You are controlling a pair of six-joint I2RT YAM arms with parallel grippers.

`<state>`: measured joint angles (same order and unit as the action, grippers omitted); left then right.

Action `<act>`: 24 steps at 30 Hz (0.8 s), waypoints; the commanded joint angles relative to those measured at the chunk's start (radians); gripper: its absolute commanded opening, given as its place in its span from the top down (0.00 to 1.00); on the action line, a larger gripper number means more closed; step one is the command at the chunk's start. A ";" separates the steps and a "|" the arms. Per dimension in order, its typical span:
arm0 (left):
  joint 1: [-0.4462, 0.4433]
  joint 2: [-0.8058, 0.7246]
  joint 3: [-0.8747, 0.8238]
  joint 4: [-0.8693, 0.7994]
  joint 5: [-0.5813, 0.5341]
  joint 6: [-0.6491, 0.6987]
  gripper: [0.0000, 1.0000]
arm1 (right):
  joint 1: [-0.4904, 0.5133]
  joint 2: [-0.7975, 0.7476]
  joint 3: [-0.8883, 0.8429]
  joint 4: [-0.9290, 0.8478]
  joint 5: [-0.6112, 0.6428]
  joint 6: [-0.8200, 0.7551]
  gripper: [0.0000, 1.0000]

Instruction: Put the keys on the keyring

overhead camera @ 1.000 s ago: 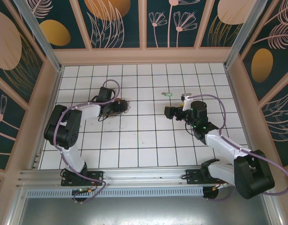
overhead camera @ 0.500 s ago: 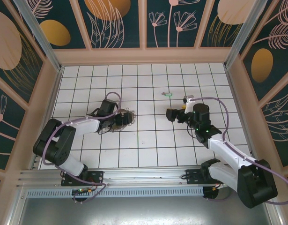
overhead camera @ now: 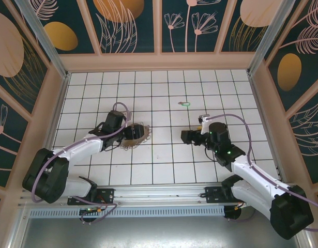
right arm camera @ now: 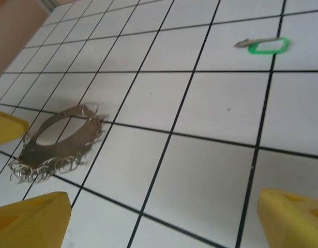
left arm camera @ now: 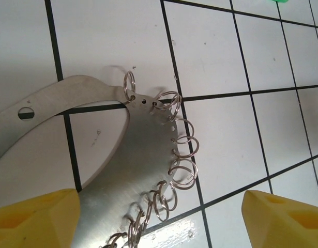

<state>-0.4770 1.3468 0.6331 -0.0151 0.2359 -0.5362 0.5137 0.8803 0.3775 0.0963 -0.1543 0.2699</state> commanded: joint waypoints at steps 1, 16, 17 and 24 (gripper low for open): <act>-0.003 -0.021 -0.028 -0.065 0.013 0.045 0.30 | 0.028 -0.013 -0.008 -0.011 0.042 0.047 0.07; -0.072 -0.044 -0.096 -0.070 -0.060 -0.004 0.70 | 0.121 0.025 -0.072 0.135 0.080 0.051 0.07; -0.072 -0.038 -0.098 -0.066 -0.067 -0.005 0.72 | 0.121 0.022 -0.074 0.138 0.078 0.048 0.07; -0.072 -0.010 -0.096 -0.042 -0.098 -0.011 0.79 | 0.121 0.006 -0.088 0.162 0.067 0.046 0.07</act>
<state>-0.5446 1.3216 0.5476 -0.0792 0.1642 -0.5362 0.6266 0.9081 0.3107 0.2108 -0.0986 0.3210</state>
